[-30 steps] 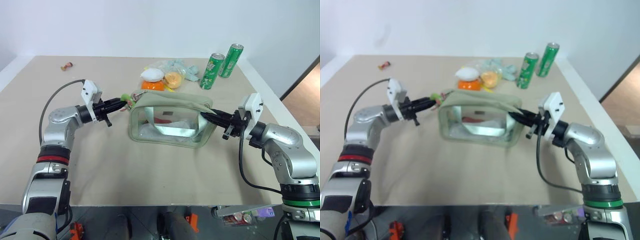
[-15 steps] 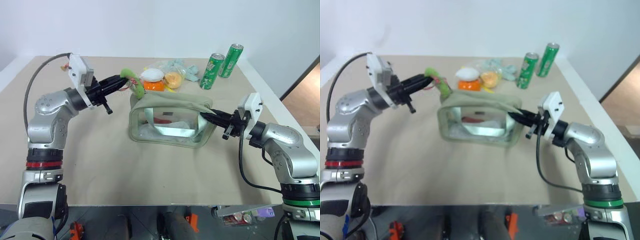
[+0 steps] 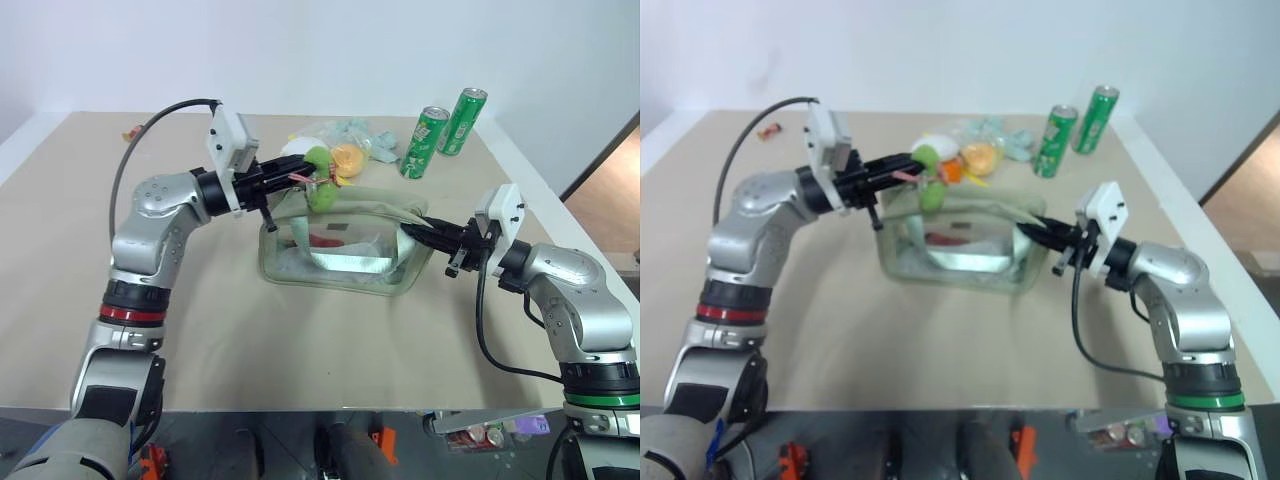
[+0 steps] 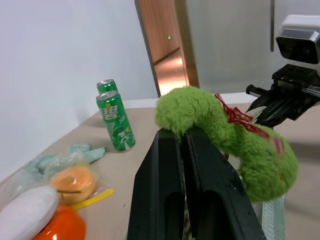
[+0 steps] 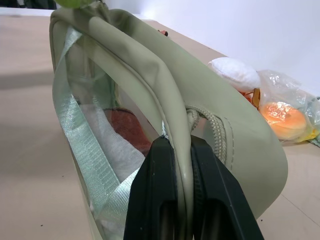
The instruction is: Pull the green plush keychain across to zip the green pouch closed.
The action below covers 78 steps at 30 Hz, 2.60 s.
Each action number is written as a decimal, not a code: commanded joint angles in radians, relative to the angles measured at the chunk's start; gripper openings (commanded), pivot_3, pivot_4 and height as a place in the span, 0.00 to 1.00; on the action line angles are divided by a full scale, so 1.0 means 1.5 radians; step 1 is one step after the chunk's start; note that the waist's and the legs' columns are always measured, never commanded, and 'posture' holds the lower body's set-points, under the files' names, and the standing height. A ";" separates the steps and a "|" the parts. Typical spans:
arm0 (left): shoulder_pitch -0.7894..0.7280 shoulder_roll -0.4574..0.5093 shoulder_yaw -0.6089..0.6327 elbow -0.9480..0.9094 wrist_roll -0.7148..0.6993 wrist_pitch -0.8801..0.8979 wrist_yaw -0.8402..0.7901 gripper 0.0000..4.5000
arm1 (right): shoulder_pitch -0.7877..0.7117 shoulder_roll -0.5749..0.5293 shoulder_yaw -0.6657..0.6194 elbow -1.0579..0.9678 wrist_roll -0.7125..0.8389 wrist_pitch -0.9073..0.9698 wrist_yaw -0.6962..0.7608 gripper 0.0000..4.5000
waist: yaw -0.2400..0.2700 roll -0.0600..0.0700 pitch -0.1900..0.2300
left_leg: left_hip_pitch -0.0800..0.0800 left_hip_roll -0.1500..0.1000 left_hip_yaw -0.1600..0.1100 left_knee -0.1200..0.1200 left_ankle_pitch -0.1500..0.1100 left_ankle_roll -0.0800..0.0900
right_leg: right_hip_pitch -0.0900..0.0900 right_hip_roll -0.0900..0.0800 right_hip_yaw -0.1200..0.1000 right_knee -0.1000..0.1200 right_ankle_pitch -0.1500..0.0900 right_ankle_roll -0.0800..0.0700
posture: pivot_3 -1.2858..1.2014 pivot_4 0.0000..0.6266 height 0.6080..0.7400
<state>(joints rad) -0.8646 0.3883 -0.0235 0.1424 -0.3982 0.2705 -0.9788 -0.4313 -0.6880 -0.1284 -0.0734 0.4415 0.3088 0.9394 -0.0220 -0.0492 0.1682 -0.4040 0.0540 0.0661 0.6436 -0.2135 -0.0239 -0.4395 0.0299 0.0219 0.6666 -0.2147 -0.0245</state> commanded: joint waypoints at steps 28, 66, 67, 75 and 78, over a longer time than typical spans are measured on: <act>-0.071 0.060 -0.020 0.018 0.035 0.036 -0.053 0.99 | -0.009 0.005 -0.001 0.016 -0.006 -0.029 0.008 0.04 | 0.000 0.000 0.000 | 0.000 0.000 -0.001 0.000 0.000 0.000 | 0.000 0.000 -0.001 0.000 0.000 0.000 | 0.52 0.24 1.00; 0.212 0.107 0.057 -0.144 -0.038 0.088 0.046 0.28 | -0.024 0.004 0.008 0.021 -0.011 -0.026 0.021 0.04 | -0.001 0.000 0.000 | 0.002 0.001 0.000 0.000 0.000 0.000 | 0.001 -0.001 0.000 0.001 0.000 0.000 | 0.52 0.24 1.00; 0.211 0.106 0.056 -0.141 -0.037 0.086 0.045 0.21 | -0.024 0.004 0.007 0.020 -0.011 -0.025 0.021 0.04 | -0.001 0.000 0.000 | 0.002 0.001 0.000 0.000 0.000 0.000 | 0.001 -0.001 0.000 0.001 0.000 0.000 | 0.52 0.24 1.00; 0.201 0.100 0.050 -0.144 -0.046 0.085 0.032 0.00 | -0.016 -0.001 0.002 0.004 0.008 0.009 0.024 0.11 | -0.001 0.000 0.000 | 0.002 0.001 0.000 0.001 0.000 0.000 | 0.001 -0.001 0.001 0.001 0.001 0.000 | 0.52 0.24 1.00; 0.207 0.102 0.044 -0.163 -0.045 0.091 0.031 0.00 | -0.015 -0.005 0.001 0.002 0.009 0.016 0.030 0.33 | 0.001 0.000 0.000 | 0.002 0.001 0.000 0.001 0.000 0.000 | 0.001 -0.001 0.000 0.001 0.000 0.000 | 0.52 0.24 1.00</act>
<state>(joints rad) -0.5367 0.5341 0.0419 -0.0527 -0.4495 0.4074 -0.9248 -0.4446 -0.6823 -0.1148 -0.0314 0.4396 0.3324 0.9791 -0.0212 -0.0489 0.1682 -0.4021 0.0549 0.0660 0.6444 -0.2130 -0.0234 -0.4386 0.0288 0.0223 0.6676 -0.2139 -0.0240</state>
